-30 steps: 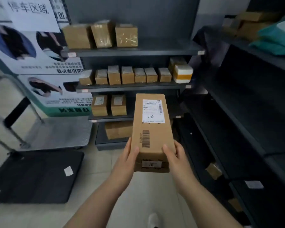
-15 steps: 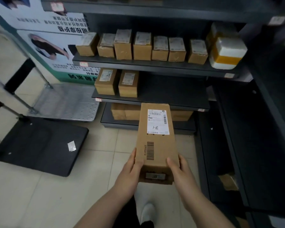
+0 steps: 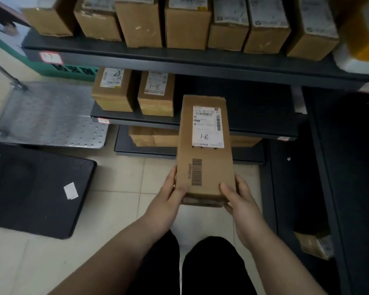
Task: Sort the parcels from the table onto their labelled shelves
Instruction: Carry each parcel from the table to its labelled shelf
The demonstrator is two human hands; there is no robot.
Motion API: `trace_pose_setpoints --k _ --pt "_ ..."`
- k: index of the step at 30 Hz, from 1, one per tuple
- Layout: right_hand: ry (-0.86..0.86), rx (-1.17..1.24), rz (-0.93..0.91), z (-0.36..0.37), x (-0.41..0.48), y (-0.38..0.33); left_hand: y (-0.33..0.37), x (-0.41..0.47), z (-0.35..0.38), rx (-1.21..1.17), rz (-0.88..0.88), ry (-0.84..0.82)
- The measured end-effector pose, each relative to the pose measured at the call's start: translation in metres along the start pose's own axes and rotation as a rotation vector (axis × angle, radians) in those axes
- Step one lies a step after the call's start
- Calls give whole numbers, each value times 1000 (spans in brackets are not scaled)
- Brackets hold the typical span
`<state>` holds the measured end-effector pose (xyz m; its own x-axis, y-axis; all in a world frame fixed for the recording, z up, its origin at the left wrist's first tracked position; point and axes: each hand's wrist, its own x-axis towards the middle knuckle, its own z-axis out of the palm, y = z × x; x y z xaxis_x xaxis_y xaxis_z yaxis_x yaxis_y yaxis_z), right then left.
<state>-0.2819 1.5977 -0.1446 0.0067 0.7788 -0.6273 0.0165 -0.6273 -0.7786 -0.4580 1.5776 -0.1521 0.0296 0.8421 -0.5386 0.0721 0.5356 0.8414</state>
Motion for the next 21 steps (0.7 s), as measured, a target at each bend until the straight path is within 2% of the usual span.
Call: trace_pose_setpoints --k 4,10,21 --pt "-40 -10 -13 5 50 -13 10 48 -12 -4 -6 -4" --pt "-68 -38 71 0 122 -8 -1 116 -8 -38 -65 40" --pt "-151 -249 -29 -1 221 -9 -21 202 -1 2 18 82"
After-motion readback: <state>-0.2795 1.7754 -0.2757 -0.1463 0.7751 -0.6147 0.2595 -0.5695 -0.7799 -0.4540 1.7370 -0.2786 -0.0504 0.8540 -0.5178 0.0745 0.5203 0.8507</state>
